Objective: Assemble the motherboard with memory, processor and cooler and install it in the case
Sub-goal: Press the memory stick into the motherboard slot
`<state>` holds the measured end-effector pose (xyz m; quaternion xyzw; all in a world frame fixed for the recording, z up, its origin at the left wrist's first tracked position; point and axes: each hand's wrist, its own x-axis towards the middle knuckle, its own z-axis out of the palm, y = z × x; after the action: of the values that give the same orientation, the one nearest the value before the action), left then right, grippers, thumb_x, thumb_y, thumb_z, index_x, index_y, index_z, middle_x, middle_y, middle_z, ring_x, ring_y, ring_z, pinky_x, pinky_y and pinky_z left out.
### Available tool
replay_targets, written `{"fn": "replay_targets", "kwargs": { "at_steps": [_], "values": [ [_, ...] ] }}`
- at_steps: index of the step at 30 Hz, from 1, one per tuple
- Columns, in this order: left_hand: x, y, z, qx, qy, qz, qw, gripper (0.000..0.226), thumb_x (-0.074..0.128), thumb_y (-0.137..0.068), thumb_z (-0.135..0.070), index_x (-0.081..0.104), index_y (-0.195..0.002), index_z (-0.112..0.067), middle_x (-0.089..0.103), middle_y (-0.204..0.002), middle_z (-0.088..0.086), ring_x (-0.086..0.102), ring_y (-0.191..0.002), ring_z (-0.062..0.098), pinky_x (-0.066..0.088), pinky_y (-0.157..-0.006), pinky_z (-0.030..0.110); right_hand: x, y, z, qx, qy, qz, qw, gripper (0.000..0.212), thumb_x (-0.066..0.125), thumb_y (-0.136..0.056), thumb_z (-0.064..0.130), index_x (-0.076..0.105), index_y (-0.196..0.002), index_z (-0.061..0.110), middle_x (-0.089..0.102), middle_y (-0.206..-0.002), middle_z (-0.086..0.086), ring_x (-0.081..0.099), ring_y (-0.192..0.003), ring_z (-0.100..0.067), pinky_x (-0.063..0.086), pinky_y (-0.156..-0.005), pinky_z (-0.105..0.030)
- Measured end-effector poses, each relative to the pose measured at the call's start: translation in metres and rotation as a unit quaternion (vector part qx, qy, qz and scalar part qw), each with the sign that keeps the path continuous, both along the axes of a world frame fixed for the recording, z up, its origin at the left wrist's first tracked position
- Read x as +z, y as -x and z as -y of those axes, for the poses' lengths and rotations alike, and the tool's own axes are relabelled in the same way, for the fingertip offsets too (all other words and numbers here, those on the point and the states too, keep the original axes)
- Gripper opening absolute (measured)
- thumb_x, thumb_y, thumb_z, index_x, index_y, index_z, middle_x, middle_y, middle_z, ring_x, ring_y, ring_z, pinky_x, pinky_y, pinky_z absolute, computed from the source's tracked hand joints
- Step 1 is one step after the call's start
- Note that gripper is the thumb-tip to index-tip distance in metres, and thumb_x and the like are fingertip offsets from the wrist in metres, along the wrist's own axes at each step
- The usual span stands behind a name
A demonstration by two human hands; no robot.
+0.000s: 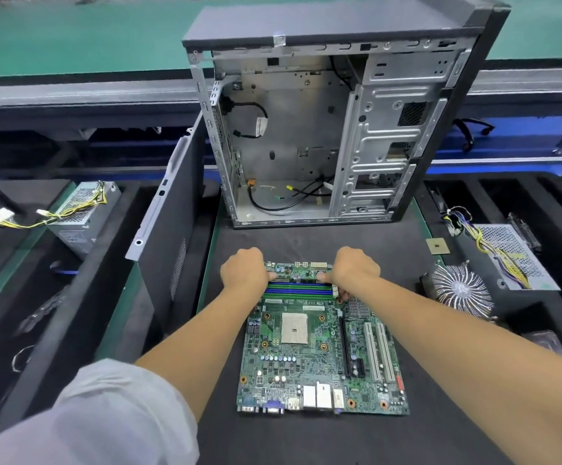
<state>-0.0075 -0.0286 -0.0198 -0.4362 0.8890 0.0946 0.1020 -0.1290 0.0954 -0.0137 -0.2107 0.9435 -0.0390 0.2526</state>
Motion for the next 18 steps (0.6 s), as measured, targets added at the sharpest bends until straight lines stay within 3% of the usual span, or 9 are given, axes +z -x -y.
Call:
{"fn": "replay_targets", "kwargs": {
  "at_steps": [2,4,6,8,10,13,18],
  "values": [
    [0.002,-0.004,0.001,0.001,-0.024,-0.01,1.0,0.047,0.063,-0.086,-0.052,0.047,-0.068,-0.011,0.062,-0.072,0.004,0.062,-0.072,0.024,0.043,-0.058,0.028,-0.005,-0.002,-0.004,-0.003,0.022,-0.022,1.0,0.049,0.068,-0.079,0.054,0.05,-0.068,0.01,0.061,-0.07,-0.004,0.062,-0.068,-0.022,0.041,-0.053,-0.024],
    [0.003,-0.012,0.005,0.002,-0.058,-0.028,0.998,0.05,0.057,-0.087,-0.057,0.052,-0.066,-0.011,0.062,-0.062,0.001,0.066,-0.069,0.021,0.048,-0.06,0.027,-0.013,0.001,-0.013,-0.014,0.05,0.003,0.999,0.051,0.066,-0.078,0.058,0.054,-0.069,0.009,0.063,-0.066,-0.004,0.065,-0.067,-0.023,0.048,-0.057,-0.026],
    [0.002,-0.019,0.009,0.004,-0.084,-0.057,0.995,0.052,0.055,-0.087,-0.059,0.058,-0.068,-0.01,0.068,-0.066,0.004,0.069,-0.07,0.021,0.056,-0.068,0.032,-0.021,0.008,-0.02,-0.038,0.105,0.082,0.99,0.051,0.068,-0.078,0.055,0.059,-0.069,0.005,0.065,-0.059,-0.007,0.068,-0.065,-0.023,0.057,-0.064,-0.034],
    [-0.003,-0.021,0.011,0.028,-0.14,-0.098,0.985,0.047,0.061,-0.087,-0.051,0.053,-0.063,-0.011,0.072,-0.074,0.009,0.071,-0.073,0.023,0.059,-0.075,0.04,-0.027,0.014,-0.024,-0.057,0.144,0.138,0.978,0.049,0.069,-0.08,0.049,0.055,-0.064,0.005,0.062,-0.05,-0.007,0.066,-0.056,-0.021,0.057,-0.063,-0.034],
    [-0.01,-0.021,0.011,0.061,-0.201,-0.132,0.969,0.042,0.065,-0.088,-0.042,0.047,-0.064,-0.012,0.07,-0.079,0.011,0.071,-0.079,0.027,0.059,-0.077,0.043,-0.029,0.017,-0.02,-0.036,0.107,0.138,0.984,0.049,0.064,-0.085,0.05,0.053,-0.065,0.006,0.062,-0.052,-0.006,0.064,-0.055,-0.02,0.056,-0.061,-0.032],
    [-0.013,-0.018,0.013,0.1,-0.271,-0.134,0.948,0.032,0.065,-0.089,-0.038,0.062,-0.093,-0.007,0.065,-0.078,0.011,0.07,-0.078,0.026,0.06,-0.073,0.036,-0.026,0.018,-0.009,-0.019,0.043,0.138,0.989,0.048,0.058,-0.087,0.052,0.053,-0.073,0.006,0.062,-0.055,-0.004,0.061,-0.05,-0.015,0.052,-0.053,-0.028],
    [-0.004,-0.012,0.018,0.113,-0.295,-0.085,0.945,0.038,0.063,-0.089,-0.041,0.054,-0.081,-0.005,0.066,-0.08,0.013,0.066,-0.069,0.02,0.059,-0.064,0.03,-0.015,0.015,-0.004,-0.007,0.013,0.131,0.991,0.046,0.058,-0.087,0.052,0.052,-0.076,0.008,0.062,-0.059,-0.001,0.06,-0.049,-0.012,0.049,-0.051,-0.026]
  ]
}}
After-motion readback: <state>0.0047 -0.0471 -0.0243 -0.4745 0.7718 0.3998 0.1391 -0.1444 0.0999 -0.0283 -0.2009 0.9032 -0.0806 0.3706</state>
